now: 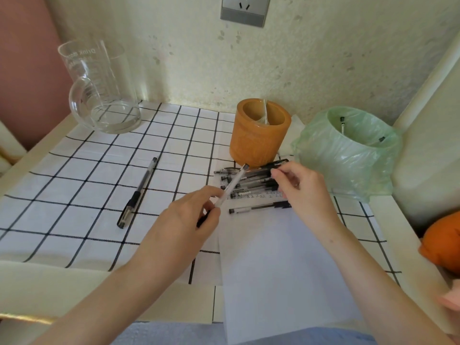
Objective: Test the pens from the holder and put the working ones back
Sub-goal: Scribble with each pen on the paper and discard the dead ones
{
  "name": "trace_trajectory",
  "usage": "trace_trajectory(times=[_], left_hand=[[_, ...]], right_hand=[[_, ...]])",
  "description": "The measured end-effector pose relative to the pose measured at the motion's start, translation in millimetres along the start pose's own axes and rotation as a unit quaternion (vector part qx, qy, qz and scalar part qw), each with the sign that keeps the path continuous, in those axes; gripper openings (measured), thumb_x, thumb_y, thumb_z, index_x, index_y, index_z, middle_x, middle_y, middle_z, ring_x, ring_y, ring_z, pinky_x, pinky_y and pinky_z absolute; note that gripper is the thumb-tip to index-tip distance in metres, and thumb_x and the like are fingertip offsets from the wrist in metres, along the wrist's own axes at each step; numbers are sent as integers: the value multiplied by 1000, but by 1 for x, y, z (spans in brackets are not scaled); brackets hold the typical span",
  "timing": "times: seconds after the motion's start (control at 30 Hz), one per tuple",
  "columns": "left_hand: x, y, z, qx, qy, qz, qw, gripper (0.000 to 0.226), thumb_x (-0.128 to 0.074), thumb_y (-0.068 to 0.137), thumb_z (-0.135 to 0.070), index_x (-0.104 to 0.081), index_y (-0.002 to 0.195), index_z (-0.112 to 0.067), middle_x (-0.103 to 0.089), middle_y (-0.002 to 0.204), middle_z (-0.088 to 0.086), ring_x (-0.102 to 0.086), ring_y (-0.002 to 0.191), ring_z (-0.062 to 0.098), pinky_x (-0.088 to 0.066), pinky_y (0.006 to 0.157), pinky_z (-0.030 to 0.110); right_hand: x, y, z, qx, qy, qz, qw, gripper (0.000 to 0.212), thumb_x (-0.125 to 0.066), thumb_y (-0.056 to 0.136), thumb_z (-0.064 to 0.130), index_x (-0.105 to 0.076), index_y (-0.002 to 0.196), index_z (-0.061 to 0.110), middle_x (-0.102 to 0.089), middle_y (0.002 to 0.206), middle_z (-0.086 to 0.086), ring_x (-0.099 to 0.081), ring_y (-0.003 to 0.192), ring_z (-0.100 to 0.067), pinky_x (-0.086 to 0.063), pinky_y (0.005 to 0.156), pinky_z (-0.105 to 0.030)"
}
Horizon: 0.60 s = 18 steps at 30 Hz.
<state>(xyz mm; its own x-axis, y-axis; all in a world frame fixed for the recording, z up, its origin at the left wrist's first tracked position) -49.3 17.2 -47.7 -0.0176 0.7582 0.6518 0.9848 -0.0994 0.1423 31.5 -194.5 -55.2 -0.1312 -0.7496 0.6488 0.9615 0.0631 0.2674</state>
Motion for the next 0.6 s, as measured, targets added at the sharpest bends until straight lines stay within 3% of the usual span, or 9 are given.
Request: trace_trajectory(times=[0.1,0.2,0.33,0.43,0.6], left_hand=[[-5,-1,1,16,2,23,1000,19,-48,92,-25,-51,109,-34,-61,81,-14,-62,65,15,-53,64,40],[-10,-2,0,7,5,49,999,17,-47,93,-25,-47,108,-33,-61,80,-15,-62,65,11,-53,65,38],[-13,-7,-8,-58,32,104,992,14,-45,93,-32,-42,105,-38,-60,98,-21,-57,71,4,-48,65,20],[-19,-11,-10,-112,62,151,980,17,-42,95,-32,-38,109,-39,-59,106,-18,-56,86,2,-45,73,16],[-28,-13,-9,-139,90,190,968,24,-37,97,-29,-36,119,-37,-49,96,-11,-48,87,2,-40,81,17]], right_hand=[[2,-4,-1,-52,7,85,995,31,-57,91,37,-64,65,20,-61,54,5,-60,55,-10,-53,65,-36],[5,-9,1,-46,-46,155,986,28,-63,87,39,-66,64,22,-65,60,5,-60,61,-10,-49,67,-32],[9,-12,1,-22,-60,170,983,10,-64,87,26,-70,79,26,-68,79,11,-61,76,-5,-46,74,-27],[2,-14,-2,47,-84,194,976,26,-63,83,1,-73,101,18,-59,95,9,-58,95,-13,-45,87,-28],[-10,-11,-3,93,-113,162,976,20,-59,92,14,-70,108,11,-58,102,2,-50,102,-14,-40,90,-26]])
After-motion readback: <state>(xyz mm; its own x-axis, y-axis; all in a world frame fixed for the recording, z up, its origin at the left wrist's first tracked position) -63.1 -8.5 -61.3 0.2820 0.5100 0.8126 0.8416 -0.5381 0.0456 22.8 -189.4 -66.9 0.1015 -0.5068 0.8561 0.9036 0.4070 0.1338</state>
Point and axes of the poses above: each hand's wrist, its own y-axis towards the middle knuckle, its own x-axis out of the back of the hand, z = x × y, the point moved 2 cm from there along y, towards the middle knuckle
